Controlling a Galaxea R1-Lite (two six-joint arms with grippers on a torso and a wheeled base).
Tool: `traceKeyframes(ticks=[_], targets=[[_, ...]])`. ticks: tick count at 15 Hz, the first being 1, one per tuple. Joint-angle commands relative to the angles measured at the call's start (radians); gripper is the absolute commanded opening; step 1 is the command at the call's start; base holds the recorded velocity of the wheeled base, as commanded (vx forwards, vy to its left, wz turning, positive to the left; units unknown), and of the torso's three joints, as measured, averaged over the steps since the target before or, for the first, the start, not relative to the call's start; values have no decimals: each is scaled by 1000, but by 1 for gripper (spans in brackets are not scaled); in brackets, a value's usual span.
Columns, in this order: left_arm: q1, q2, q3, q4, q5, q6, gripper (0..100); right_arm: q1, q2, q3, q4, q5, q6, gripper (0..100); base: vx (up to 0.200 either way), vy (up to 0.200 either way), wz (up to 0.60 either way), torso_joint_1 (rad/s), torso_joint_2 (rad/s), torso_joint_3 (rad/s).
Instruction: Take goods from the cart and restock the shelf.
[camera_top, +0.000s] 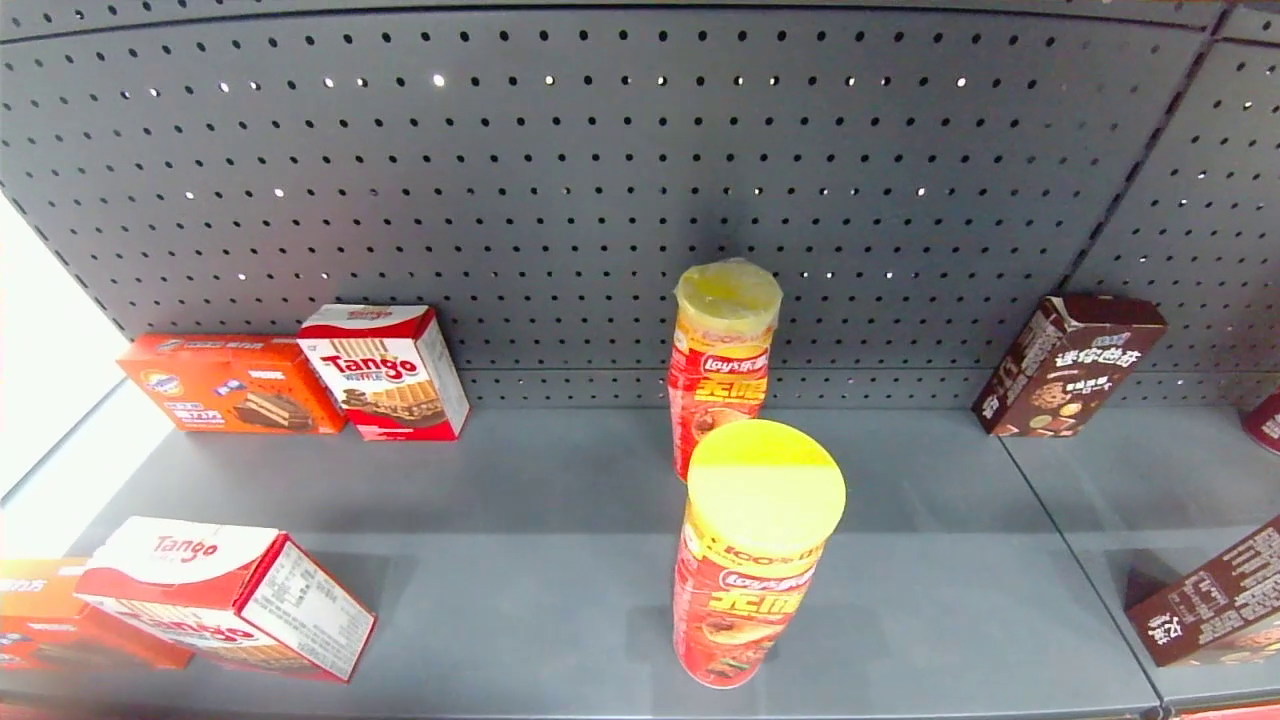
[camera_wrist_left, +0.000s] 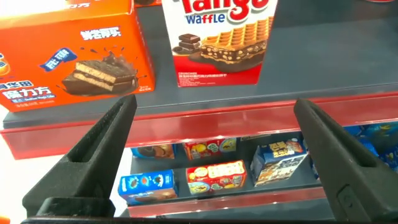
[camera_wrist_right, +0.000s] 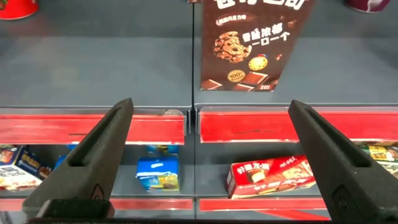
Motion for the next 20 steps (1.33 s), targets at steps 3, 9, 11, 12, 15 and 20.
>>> traceKeyframes(ticks=[3, 9, 11, 12, 15, 20], targets=[[0, 0, 0, -2, 18, -22, 100, 0, 1, 0, 0, 0, -1, 100, 0, 0, 0, 0, 0, 0], [0, 0, 0, -2, 17, -22, 100, 0, 1, 0, 0, 0, -1, 100, 0, 0, 0, 0, 0, 0], [0, 0, 0, -2, 17, -21, 100, 0, 1, 0, 0, 0, -1, 100, -100, 0, 0, 4, 1, -1], [-2, 0, 0, -2, 17, -22, 100, 0, 1, 0, 0, 0, -1, 100, -200, 0, 0, -2, 2, 2], [0, 0, 0, -2, 18, -24, 100, 0, 1, 0, 0, 0, -1, 100, -67, 0, 0, 7, 6, -1], [0, 0, 0, -2, 18, -24, 100, 0, 1, 0, 0, 0, -1, 100, 0, 0, 0, 0, 0, 0]])
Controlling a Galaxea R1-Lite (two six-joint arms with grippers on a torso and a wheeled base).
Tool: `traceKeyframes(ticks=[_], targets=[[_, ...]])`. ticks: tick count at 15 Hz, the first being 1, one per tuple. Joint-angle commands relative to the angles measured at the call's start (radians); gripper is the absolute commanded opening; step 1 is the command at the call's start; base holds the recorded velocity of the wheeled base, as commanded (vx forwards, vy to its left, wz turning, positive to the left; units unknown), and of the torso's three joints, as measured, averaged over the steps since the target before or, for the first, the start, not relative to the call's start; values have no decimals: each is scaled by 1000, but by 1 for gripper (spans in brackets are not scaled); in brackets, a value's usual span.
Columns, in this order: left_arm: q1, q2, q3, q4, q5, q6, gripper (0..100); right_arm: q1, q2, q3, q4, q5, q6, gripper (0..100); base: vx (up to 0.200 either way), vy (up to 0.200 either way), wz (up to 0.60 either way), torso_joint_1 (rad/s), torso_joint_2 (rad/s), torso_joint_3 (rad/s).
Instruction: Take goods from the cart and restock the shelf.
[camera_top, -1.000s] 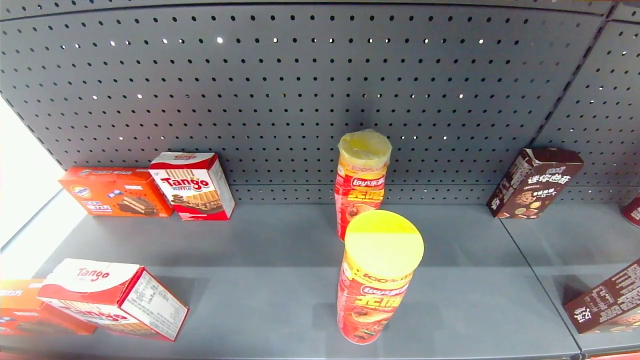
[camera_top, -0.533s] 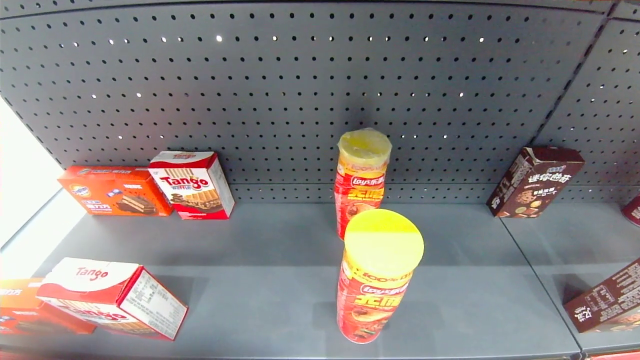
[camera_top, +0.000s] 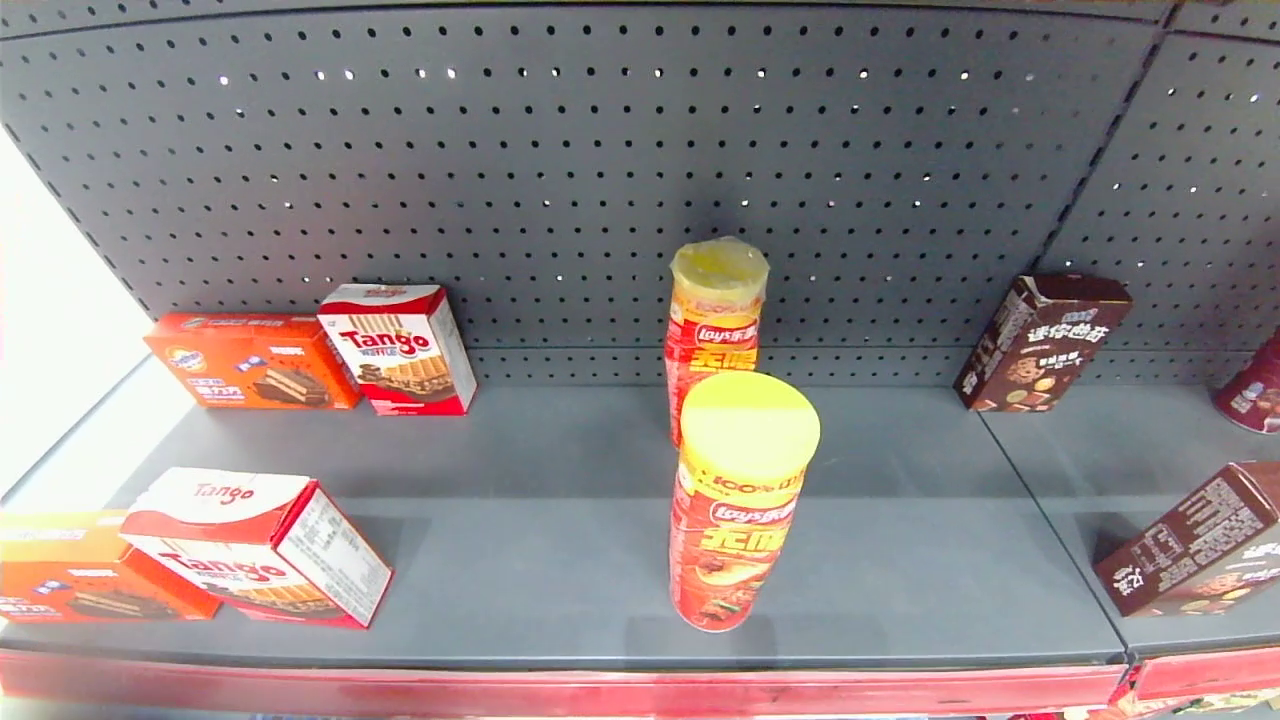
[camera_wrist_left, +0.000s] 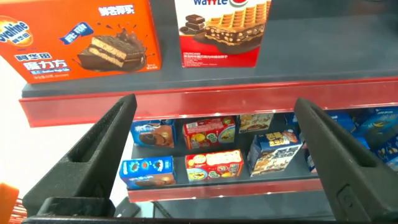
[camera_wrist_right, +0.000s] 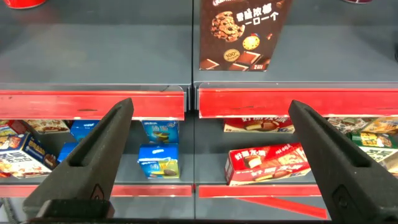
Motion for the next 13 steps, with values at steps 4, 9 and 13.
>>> traceKeyframes(ticks=[4, 9, 13], targets=[[0, 0, 0, 0, 0, 0, 100, 0, 1, 0, 1, 0, 0, 100, 0, 0, 0, 0, 0, 0], [0, 0, 0, 0, 0, 0, 100, 0, 1, 0, 1, 0, 0, 100, 0, 0, 0, 0, 0, 0], [0, 0, 0, -1, 1, 0, 100, 0, 1, 0, 0, 2, 1, 100, 0, 0, 0, 0, 0, 0]])
